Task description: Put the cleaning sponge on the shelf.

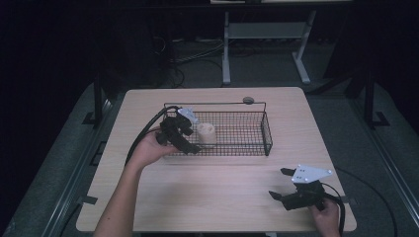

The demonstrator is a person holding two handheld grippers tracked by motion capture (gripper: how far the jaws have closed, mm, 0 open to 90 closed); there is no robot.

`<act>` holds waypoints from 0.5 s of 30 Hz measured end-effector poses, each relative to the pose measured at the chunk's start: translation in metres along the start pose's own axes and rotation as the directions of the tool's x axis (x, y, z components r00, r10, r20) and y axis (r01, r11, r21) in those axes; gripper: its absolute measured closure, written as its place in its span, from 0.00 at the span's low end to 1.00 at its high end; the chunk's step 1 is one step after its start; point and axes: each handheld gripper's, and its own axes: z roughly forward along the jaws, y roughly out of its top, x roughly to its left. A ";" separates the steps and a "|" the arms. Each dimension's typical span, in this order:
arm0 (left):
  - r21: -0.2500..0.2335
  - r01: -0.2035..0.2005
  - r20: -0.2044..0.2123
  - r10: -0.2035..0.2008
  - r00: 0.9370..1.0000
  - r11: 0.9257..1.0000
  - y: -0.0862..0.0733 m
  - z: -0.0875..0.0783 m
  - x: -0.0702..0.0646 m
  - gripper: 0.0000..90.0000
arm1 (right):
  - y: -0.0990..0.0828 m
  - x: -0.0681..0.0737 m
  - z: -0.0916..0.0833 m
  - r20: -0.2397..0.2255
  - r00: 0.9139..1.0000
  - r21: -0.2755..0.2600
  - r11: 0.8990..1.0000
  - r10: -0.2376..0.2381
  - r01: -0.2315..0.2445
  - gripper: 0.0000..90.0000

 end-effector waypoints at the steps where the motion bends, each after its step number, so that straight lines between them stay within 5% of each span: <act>1: 0.000 -0.001 -0.001 0.001 1.000 1.000 -0.001 -0.001 -0.001 0.25 | 0.000 0.000 0.000 0.000 1.000 0.000 1.000 0.000 0.000 0.15; 15: 0.006 0.004 0.005 -0.004 1.000 1.000 -0.015 -0.001 -0.015 0.23 | -0.001 -0.001 -0.001 0.005 1.000 0.002 1.000 0.002 -0.002 0.15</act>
